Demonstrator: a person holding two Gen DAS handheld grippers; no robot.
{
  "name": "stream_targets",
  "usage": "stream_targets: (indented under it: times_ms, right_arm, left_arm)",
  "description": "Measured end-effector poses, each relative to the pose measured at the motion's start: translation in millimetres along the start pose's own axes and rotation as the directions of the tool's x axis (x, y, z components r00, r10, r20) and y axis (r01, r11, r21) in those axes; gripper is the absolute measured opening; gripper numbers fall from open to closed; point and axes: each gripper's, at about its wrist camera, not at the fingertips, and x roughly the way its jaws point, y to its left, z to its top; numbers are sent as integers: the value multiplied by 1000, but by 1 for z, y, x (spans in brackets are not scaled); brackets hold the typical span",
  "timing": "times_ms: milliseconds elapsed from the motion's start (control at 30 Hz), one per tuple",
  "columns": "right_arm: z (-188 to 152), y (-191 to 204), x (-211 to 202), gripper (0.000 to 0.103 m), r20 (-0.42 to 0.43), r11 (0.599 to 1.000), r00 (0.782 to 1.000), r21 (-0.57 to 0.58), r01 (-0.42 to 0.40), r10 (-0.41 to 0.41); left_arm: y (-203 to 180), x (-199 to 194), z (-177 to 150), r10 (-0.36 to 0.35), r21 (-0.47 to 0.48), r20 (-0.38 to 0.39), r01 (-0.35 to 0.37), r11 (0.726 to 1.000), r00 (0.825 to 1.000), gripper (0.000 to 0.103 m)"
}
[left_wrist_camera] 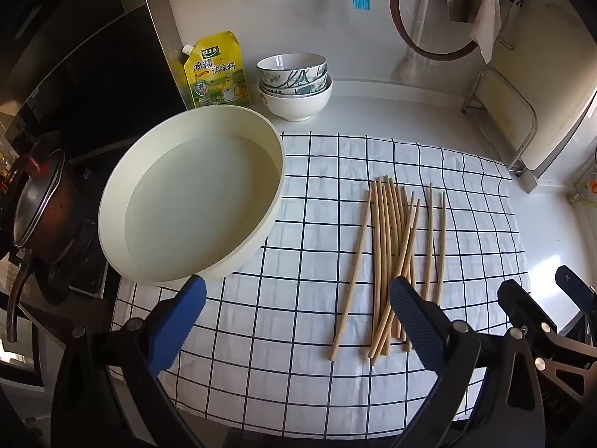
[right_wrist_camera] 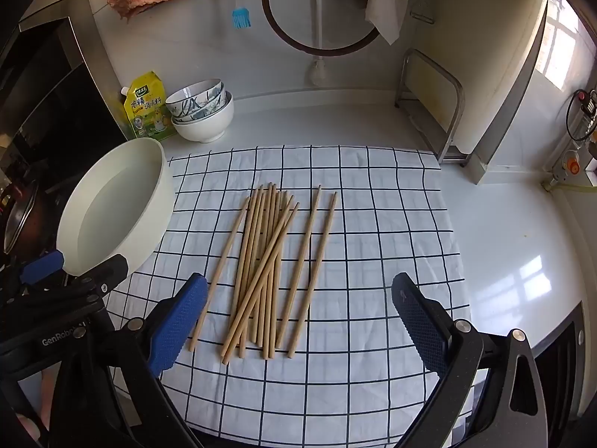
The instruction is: Organize utensils
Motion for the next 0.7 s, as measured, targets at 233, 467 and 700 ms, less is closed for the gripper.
stream_targets:
  times_ms: [233, 467, 700]
  right_arm:
    - [1, 0, -1, 94, 0, 1000, 1000, -3, -2, 2]
    - [-1, -1, -3, 94, 3, 1000, 1000, 6, -2, 2]
    - [1, -1, -5, 94, 6, 1000, 1000, 6, -3, 3]
  left_arm:
    - [0, 0, 0, -4, -1, -2, 4, 1000, 1000, 97]
    - [6, 2, 1, 0, 1, 5, 0, 1000, 1000, 97]
    - [6, -7, 0, -10, -4, 21, 10, 1000, 1000, 97]
